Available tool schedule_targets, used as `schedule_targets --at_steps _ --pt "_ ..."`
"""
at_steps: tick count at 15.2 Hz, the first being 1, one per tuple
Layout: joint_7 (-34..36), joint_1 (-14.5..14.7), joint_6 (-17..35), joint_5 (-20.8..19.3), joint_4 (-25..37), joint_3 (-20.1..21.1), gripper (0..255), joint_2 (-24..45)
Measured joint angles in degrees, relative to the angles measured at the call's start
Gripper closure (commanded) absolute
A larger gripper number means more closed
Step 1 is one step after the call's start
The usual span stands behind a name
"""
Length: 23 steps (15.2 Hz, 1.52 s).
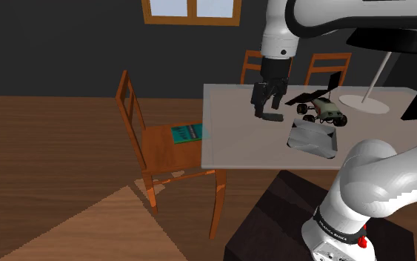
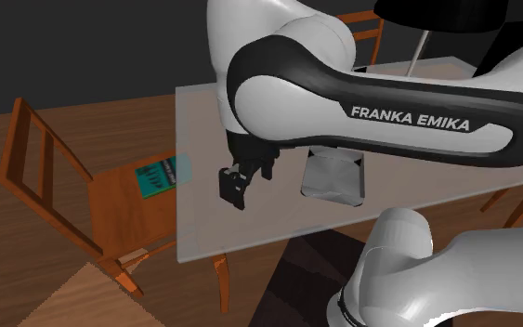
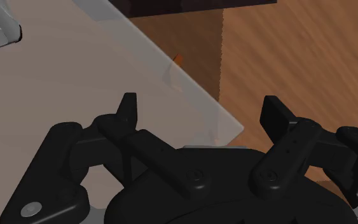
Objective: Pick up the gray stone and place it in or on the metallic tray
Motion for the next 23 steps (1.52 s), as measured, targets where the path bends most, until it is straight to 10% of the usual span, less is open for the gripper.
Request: schedule_targets --at_steps 11,23 --pt "-20.3 -1.7 5.7 -8.9 -4.9 -13.9 0 0.6" --pt "-48.6 0.1 17.6 -14.6 1.3 -34.1 0 17.6"
